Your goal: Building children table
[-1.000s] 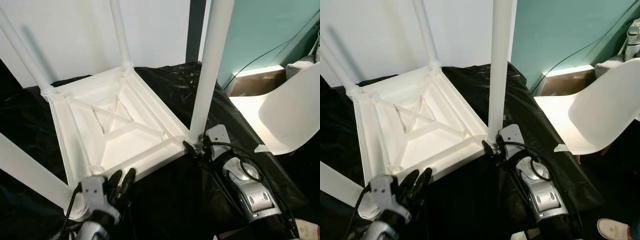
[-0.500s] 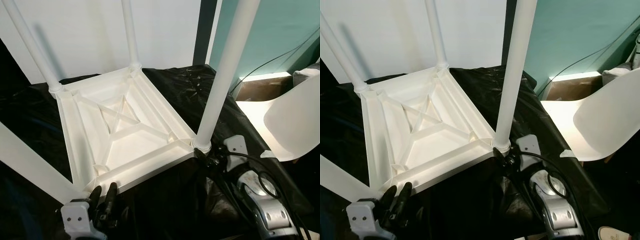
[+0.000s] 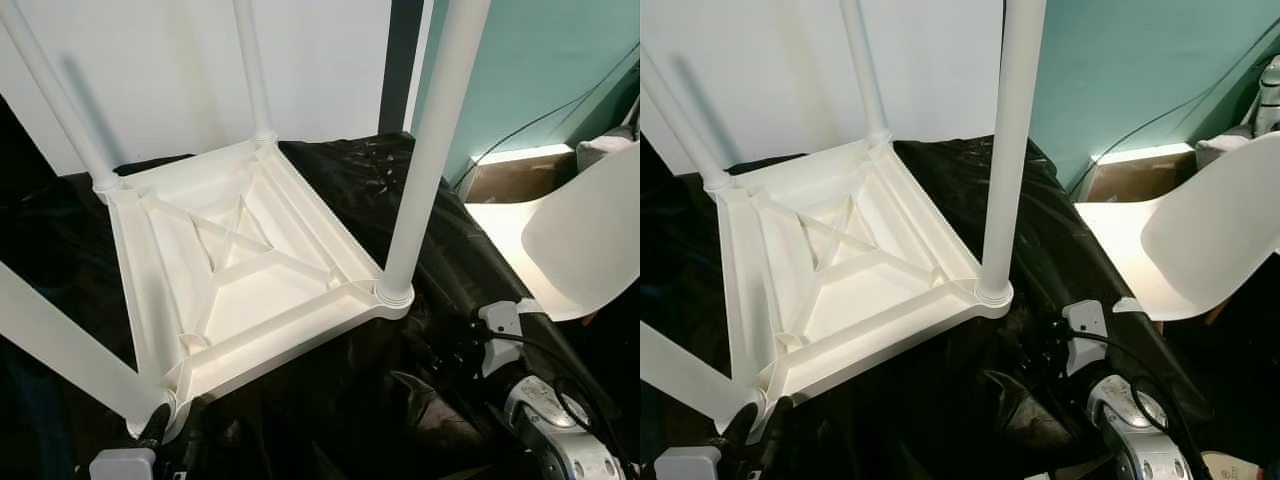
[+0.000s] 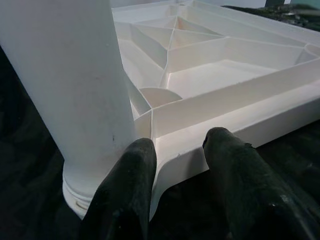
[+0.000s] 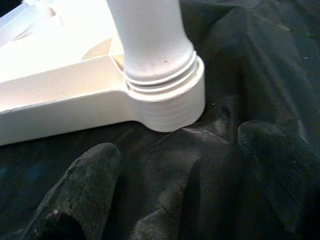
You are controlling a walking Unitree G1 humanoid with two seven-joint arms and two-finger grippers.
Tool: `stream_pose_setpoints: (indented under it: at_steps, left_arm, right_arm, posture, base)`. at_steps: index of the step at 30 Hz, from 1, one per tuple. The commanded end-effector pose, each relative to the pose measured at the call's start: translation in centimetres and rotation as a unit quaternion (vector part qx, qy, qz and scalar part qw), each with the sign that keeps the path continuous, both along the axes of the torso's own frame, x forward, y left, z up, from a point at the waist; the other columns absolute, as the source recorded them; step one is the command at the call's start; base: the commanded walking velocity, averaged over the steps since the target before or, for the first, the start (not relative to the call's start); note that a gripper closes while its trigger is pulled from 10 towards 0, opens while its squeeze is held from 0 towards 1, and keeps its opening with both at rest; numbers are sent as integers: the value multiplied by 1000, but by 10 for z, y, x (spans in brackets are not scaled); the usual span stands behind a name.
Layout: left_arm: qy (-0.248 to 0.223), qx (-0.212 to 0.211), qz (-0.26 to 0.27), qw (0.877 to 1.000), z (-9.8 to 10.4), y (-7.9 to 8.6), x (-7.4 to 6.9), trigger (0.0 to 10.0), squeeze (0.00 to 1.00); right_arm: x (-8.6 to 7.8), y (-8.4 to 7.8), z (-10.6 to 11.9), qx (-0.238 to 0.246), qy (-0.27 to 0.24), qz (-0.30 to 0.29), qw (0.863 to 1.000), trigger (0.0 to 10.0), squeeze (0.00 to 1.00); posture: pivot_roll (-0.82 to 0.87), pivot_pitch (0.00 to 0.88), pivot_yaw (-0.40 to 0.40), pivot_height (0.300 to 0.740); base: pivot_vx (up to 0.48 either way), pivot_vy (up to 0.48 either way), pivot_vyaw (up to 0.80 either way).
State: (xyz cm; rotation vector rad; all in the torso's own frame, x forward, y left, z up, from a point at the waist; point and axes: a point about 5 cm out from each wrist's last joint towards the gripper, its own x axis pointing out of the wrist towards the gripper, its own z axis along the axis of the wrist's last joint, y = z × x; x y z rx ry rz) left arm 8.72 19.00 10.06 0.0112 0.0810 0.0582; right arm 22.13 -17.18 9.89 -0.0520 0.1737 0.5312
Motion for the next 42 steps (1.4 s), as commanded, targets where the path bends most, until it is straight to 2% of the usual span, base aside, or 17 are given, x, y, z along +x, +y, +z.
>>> stream_pose_setpoints:
  at_steps: [1, 6, 7, 9, 10, 14, 17, 18, 20, 21, 25, 30, 31, 32, 35, 39, 42]
  left_arm:
    - [67, -32, 236, 969, -14, 5, -42, 10000, 0]
    - [63, -22, 262, 963, -12, 9, -45, 10000, 0]
    - [65, -7, 275, 959, -11, 11, -50, 10000, 576]
    - [69, 1, 286, 956, -10, 13, -56, 10000, 576]
    - [73, 7, 291, 954, -10, 13, -62, 10000, 922]
    - [80, 4, 302, 950, -12, 11, -69, 10000, 867]
    - [81, 1, 305, 949, -12, 11, -69, 10000, 867]
    - [70, -2, 306, 949, -12, 12, -64, 10000, 510]
    - [70, -2, 306, 949, -12, 12, -64, 10000, 510]
    - [63, -2, 306, 950, -11, 14, -60, 10000, 482]
    - [21, -7, 277, 960, 0, 12, -46, 10000, 498]
    - [10, -8, 270, 963, 2, 10, -41, 10000, 502]
    - [-11, -9, 261, 965, 8, 10, -31, 10000, 494]
    - [-11, -9, 261, 965, 8, 10, -31, 10000, 494]
    - [-74, -20, 223, 972, 27, 11, -3, 10000, 502]
    - [-87, -21, 202, 975, 31, 10, 4, 10000, 502]
    - [-100, -23, 195, 975, 32, 13, 17, 10000, 498]
  right_arm:
    - [-1, 2, 1, 3, 4, 14, 1000, 10000, 0]
    - [0, 4, 1, 5, 9, 34, 999, 10000, 0]
    - [1, 4, 0, 5, 12, 42, 999, 10000, 0]
    - [2, 4, -1, 4, 14, 47, 999, 10000, 0]
    - [4, 4, -2, 4, 16, 53, 998, 10000, 0]
    - [7, 7, -5, 6, 22, 62, 998, 10000, 0]
    - [8, 7, -5, 7, 23, 63, 998, 10000, 0]
    - [11, 9, -10, 6, 27, 68, 997, 10000, 0]
    - [11, 9, -10, 6, 27, 68, 997, 10000, 0]
    - [12, 9, -12, 5, 29, 71, 997, 10000, 0]
    - [14, 12, -18, 4, 32, 77, 996, 10000, 0]
    - [16, 12, -20, 3, 30, 78, 996, 10000, 0]
    - [17, 12, -20, -4, 26, 79, 997, 10000, 0]
    - [17, 12, -20, -4, 26, 79, 997, 10000, 0]
    - [21, 13, -21, -20, 16, 83, 996, 10000, 0]
    - [23, 14, -22, -21, 15, 84, 996, 10000, 0]
    - [25, 15, -24, -25, 13, 84, 996, 10000, 0]
  posture:
    - [209, 0, 18, 740]
    - [228, 0, 6, 740]
    - [255, 0, -7, 740]
    - [255, 0, -7, 740]
    - [265, 0, -10, 740]
    - [286, 0, -21, 740]
    - [286, 0, -21, 740]
    - [295, 0, -24, 740]
    - [295, 0, -24, 740]
    - [296, 0, -25, 740]
    - [289, 0, -23, 740]
    - [282, 0, -21, 740]
    - [274, 0, -24, 740]
    - [274, 0, -24, 740]
    - [259, 0, -25, 740]
    - [257, 0, -25, 740]
    - [253, 0, -23, 740]
  base:
    - [0, 0, 0]
    - [0, 0, 0]
    - [0, 0, 0]
    - [0, 0, 0]
    - [0, 0, 0]
    - [0, 0, 0]
    - [0, 0, 0]
    - [0, 0, 0]
    - [0, 0, 0]
    - [0, 0, 0]
    - [0, 0, 0]
    - [0, 0, 0]
    - [0, 0, 0]
    - [0, 0, 0]
    - [0, 0, 0]
    - [0, 0, 0]
    - [0, 0, 0]
